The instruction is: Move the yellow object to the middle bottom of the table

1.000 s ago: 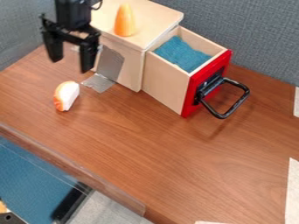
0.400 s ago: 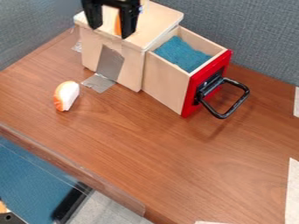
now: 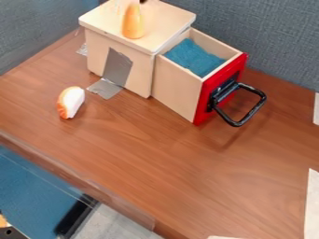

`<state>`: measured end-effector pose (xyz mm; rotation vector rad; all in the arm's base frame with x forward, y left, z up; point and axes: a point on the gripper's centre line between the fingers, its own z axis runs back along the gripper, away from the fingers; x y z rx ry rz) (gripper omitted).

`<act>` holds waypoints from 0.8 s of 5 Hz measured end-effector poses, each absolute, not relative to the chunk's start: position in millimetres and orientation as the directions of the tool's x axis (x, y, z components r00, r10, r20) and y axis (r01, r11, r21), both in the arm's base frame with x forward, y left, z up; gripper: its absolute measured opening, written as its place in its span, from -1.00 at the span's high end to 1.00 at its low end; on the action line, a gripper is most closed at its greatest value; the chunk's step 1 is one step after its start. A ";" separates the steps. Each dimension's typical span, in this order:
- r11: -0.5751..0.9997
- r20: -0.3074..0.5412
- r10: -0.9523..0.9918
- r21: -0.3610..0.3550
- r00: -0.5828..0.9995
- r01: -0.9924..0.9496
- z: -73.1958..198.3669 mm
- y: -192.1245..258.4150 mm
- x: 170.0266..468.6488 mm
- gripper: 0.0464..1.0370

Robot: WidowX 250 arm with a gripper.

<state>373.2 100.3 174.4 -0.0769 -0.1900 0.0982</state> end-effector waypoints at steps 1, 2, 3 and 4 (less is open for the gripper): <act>0.992 0.194 0.110 -0.080 0.975 -0.096 179.3 106.4 384.2 -0.93; 0.994 0.134 0.103 -0.053 0.986 -0.097 159.8 113.7 392.9 -0.93; 0.998 0.081 0.056 -0.020 0.995 -0.055 140.4 100.6 389.7 -0.93; 1.000 0.041 0.028 0.014 0.999 -0.028 122.9 86.3 385.5 -0.81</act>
